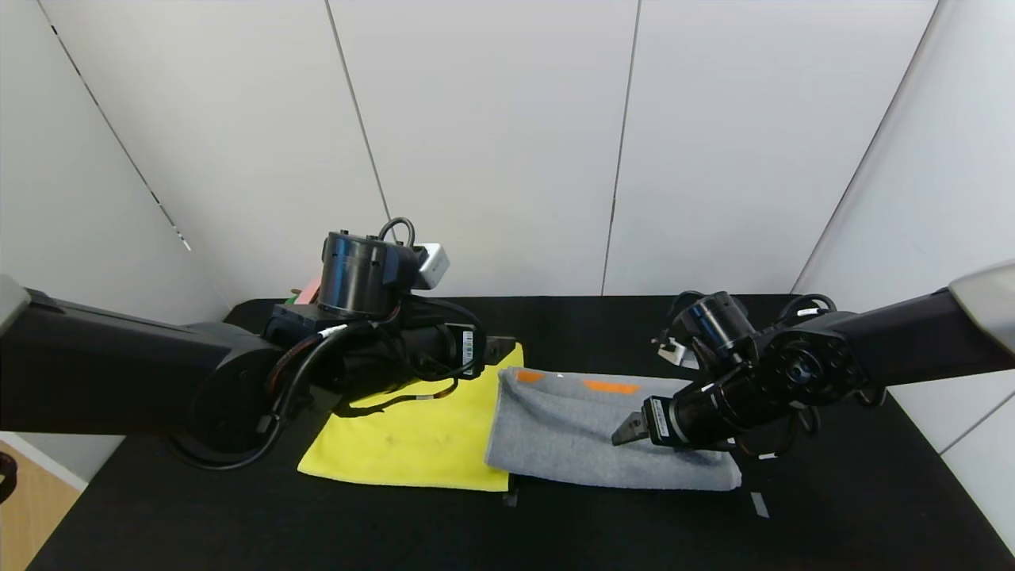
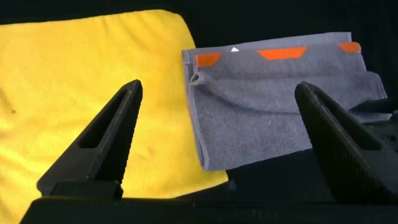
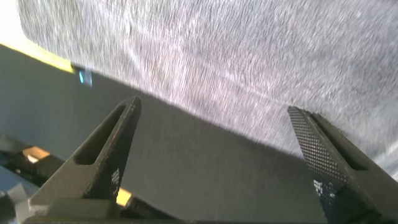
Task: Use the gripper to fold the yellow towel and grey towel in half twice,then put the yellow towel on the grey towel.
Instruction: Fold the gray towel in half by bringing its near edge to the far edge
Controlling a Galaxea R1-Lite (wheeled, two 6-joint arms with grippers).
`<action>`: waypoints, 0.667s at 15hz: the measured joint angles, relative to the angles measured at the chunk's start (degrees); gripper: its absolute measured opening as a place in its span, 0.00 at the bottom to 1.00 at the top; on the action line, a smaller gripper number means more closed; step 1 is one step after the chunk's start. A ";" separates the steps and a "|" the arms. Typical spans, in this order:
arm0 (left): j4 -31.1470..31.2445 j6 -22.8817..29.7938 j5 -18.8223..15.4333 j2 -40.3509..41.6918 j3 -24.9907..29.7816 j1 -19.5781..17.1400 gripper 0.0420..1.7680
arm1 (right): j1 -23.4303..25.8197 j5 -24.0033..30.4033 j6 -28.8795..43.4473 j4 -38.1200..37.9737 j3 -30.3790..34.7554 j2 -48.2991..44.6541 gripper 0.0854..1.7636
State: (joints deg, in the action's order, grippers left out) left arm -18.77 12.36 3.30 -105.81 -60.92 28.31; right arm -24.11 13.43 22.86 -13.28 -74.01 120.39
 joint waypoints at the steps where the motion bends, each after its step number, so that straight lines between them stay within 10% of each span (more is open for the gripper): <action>1: 0.00 0.00 0.00 -0.05 0.00 0.00 0.97 | 0.41 0.00 -0.06 -0.05 -0.88 0.50 0.96; 10: 0.00 -0.07 0.00 -0.52 0.01 -0.02 0.97 | 4.49 -0.11 -1.62 0.00 -9.51 3.21 0.96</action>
State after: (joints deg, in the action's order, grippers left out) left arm -18.77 12.29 3.30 -106.34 -60.90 28.28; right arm -19.63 13.32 21.24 -13.28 -83.52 123.60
